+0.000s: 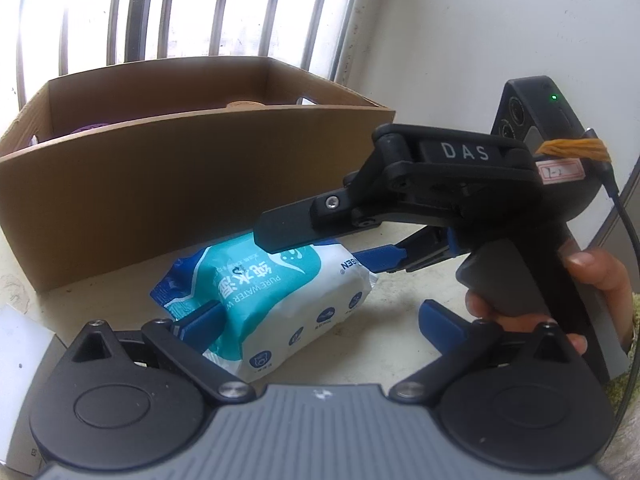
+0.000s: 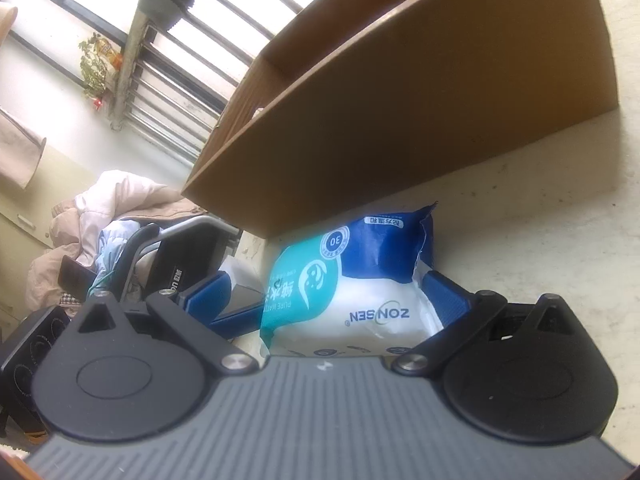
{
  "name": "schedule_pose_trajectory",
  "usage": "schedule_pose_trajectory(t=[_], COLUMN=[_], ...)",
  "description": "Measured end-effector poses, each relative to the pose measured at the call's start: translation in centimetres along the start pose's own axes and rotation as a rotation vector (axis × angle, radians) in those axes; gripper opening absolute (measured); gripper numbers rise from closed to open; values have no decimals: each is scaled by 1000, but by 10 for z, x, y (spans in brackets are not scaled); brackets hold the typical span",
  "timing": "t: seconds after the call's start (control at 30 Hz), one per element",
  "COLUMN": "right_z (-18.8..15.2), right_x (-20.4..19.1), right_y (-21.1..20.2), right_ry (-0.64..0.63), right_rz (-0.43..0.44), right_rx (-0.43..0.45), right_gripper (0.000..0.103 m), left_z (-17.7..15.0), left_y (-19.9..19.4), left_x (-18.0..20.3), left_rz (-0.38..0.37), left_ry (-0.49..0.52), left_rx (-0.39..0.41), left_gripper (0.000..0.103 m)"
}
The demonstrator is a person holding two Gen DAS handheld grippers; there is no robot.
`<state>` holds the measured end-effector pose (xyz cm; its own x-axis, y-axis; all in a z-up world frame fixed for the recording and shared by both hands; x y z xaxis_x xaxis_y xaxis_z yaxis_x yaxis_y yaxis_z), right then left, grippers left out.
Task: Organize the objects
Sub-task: 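Close the right gripper around the wipes pack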
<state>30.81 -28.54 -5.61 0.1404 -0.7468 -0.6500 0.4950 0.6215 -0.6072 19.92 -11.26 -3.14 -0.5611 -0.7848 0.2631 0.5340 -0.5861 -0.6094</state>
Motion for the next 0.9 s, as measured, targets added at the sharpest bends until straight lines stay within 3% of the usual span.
schedule_pose_trajectory(t=[0.9], right_z=[-8], right_x=[6], right_y=[3], right_ry=[5], right_rz=[-55], right_rx=[14], right_gripper=[103], left_z=[-3], left_y=[5], left_x=[-1], left_rz=[-17], left_ry=[7], left_rx=[6], left_gripper=[103])
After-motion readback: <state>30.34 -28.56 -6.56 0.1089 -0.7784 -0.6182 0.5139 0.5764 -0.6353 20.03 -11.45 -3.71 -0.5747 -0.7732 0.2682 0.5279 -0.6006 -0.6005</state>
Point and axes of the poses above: each gripper's, at about its wrist camera, not at the fingertips, and y roughly the way its jaws point, x to its right, z to its top, the point moved 4 cm from there along y, roughly the way its jaws point, and after that the axes turned 7 degrees about -z, right-handed, at the moved point
